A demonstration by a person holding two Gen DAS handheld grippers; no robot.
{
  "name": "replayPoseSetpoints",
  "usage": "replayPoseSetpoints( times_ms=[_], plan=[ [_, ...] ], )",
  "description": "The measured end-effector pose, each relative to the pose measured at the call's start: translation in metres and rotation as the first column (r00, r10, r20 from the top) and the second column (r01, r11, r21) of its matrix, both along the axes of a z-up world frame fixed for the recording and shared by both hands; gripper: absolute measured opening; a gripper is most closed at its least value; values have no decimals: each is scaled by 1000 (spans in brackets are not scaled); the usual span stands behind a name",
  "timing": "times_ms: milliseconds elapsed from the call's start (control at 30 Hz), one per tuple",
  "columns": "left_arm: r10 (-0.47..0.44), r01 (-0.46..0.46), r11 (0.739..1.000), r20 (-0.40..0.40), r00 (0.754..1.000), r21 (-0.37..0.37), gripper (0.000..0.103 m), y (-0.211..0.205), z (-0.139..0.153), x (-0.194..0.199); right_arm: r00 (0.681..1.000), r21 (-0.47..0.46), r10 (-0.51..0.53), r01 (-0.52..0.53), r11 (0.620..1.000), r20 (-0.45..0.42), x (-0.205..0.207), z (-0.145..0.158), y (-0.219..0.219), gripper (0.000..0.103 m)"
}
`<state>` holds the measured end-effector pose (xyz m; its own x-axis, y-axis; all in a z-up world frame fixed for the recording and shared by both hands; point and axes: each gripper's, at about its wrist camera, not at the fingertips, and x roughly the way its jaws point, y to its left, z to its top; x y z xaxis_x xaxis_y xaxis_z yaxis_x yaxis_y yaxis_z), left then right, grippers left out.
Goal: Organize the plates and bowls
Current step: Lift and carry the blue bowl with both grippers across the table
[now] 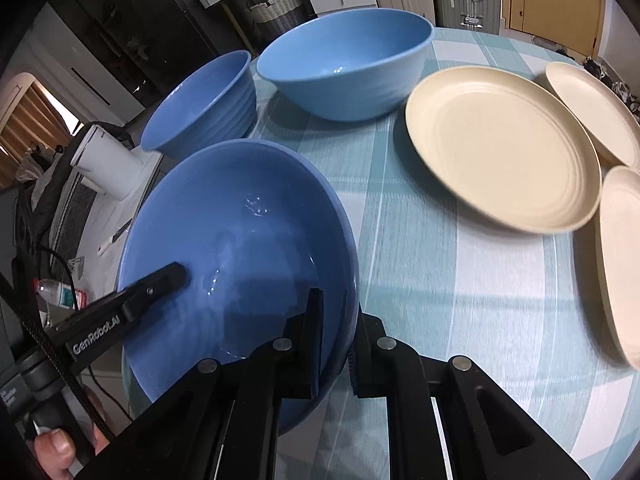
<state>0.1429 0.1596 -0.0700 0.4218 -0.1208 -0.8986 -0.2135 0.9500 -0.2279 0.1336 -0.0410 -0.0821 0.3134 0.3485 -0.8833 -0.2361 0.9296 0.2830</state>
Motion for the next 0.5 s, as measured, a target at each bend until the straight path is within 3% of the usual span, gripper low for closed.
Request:
replayPoseSetpoints(
  times_ms=[500],
  plan=[
    [-31, 31, 999, 1, 1000, -9, 12, -11, -1, -35, 1000, 6, 24, -24, 1000, -18, -38, -5, -10, 10]
  ],
)
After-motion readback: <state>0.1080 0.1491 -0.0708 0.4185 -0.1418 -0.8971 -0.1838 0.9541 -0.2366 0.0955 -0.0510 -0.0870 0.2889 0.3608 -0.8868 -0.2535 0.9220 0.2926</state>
